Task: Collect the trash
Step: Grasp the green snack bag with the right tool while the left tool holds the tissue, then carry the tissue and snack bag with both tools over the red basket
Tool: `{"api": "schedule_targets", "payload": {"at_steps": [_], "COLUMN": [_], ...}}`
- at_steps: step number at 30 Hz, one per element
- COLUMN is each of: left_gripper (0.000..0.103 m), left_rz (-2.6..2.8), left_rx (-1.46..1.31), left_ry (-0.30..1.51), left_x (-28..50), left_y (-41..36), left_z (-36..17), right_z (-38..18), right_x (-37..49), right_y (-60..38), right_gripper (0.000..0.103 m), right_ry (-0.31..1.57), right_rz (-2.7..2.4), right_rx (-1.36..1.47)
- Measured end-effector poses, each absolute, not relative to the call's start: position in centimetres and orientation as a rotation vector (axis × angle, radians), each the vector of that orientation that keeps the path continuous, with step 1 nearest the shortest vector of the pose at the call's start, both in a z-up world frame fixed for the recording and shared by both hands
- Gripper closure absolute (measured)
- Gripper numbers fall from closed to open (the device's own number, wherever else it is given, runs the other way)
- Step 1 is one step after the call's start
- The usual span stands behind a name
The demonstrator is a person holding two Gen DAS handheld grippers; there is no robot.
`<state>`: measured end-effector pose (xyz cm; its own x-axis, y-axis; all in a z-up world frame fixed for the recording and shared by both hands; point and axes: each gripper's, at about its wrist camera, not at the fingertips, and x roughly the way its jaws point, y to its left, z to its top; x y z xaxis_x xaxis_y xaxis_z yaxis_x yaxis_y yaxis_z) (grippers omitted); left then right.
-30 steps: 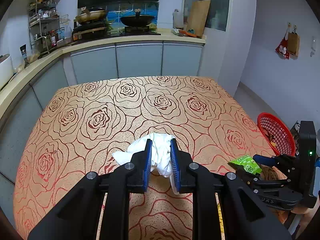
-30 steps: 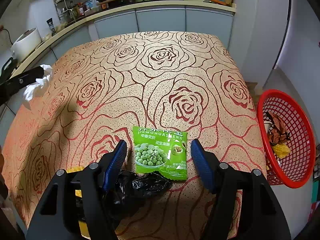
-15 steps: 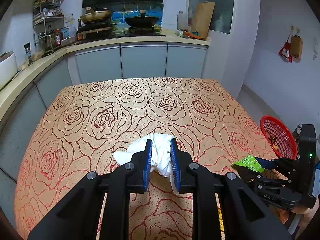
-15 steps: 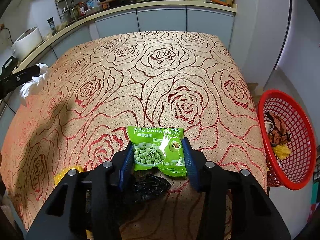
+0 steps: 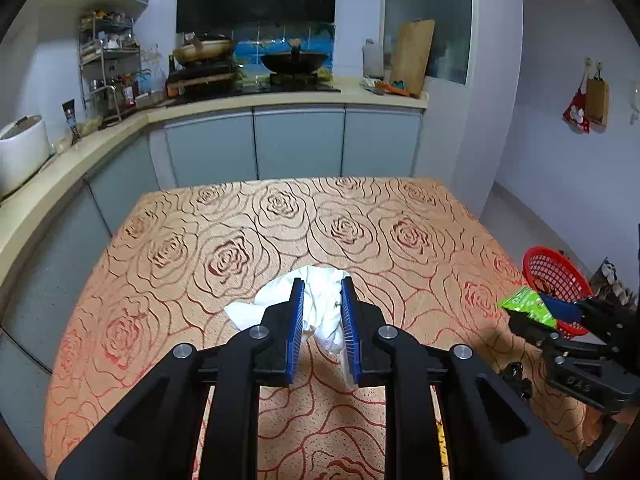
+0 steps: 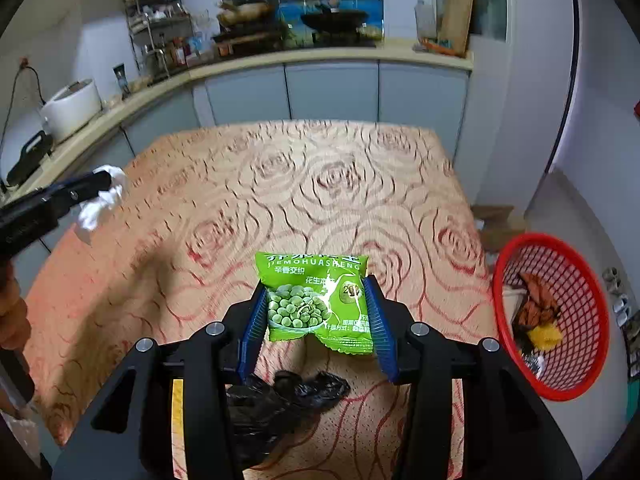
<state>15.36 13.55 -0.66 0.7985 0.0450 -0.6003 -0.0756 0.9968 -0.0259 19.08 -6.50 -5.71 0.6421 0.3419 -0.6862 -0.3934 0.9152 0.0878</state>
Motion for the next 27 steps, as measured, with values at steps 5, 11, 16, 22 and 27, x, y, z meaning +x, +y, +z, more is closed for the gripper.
{"api": "schedule_targets", "payload": {"at_steps": [5,11,16,22,27], "left_gripper": [0.085,0.085,0.085,0.085,0.085], "left_rz": [0.08,0.092,0.095,0.09,0.085], "left_rx": [-0.049,-0.041,-0.037,-0.032,-0.028], "left_ry": [0.615,0.582,0.555,0.535,0.521], "left_x": [14.8,14.2,13.9,13.8,13.7], "left_y": [13.8,13.6,13.3,12.8,12.2], "left_z": [0.6,2.0,3.1,4.1,4.9], "right_z": [-3.0,-0.5,1.0,2.5,3.5], "right_x": [18.2,17.2,16.7,16.3,16.0], "right_y": [-6.4,-6.7,-7.1,-8.0,-8.9], "right_gripper": [0.058,0.058,0.058,0.058,0.058], "right_ry": [0.701,0.642,0.605,0.572,0.543], "right_rz": [0.438,0.448,0.444,0.438,0.427], "right_rx": [-0.063,-0.051,-0.039,-0.024,-0.011]}}
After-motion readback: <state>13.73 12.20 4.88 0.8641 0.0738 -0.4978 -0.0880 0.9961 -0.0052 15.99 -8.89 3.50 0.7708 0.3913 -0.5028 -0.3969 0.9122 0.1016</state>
